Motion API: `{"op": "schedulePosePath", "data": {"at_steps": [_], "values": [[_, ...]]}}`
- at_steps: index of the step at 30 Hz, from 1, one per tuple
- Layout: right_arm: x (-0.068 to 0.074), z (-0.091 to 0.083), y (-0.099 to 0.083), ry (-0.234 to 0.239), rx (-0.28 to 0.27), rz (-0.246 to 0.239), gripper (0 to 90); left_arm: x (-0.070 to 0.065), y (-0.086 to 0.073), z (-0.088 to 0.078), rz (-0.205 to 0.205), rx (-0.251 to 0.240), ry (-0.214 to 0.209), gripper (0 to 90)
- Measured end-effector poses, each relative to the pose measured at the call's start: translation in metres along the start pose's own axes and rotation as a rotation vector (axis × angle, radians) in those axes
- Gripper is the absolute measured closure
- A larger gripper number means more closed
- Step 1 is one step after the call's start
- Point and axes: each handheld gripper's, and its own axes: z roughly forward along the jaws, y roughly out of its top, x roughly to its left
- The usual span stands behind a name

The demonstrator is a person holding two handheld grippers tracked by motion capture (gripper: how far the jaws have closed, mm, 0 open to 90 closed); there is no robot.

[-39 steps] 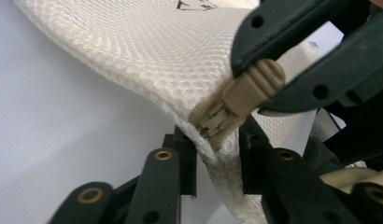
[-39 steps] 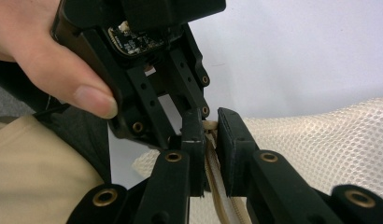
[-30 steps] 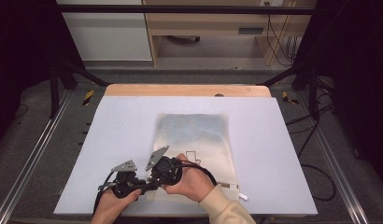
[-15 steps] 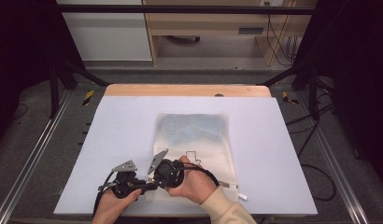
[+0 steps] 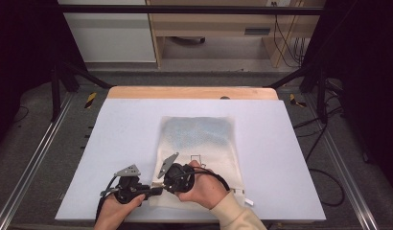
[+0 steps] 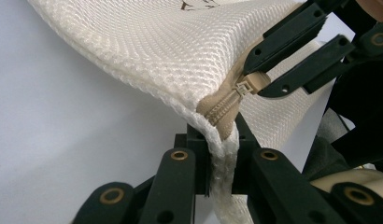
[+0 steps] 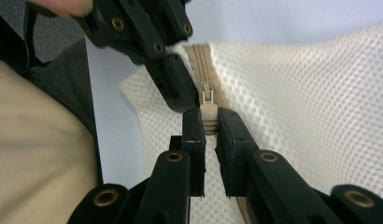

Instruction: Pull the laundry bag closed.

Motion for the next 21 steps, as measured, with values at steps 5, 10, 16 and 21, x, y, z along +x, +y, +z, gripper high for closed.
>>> {"op": "schedulePosePath", "data": {"at_steps": [5, 10, 16, 21], "values": [[-0.004, 0.0, -0.007, 0.006, 0.003, 0.014, 82.2, 0.0, 0.0, 0.002, 0.008, 0.011, -0.003, 82.7], [-0.007, 0.001, -0.01, 0.016, -0.001, 0.026, 82.2, 0.0, 0.0, 0.002, 0.008, 0.012, -0.004, 82.7], [-0.009, 0.0, -0.014, 0.021, 0.001, 0.028, 82.2, -0.001, -0.001, 0.003, 0.011, 0.018, -0.003, 82.6], [-0.01, 0.0, -0.018, 0.019, 0.002, 0.048, 82.2, -0.001, -0.001, 0.003, 0.014, 0.02, -0.004, 82.6]]}}
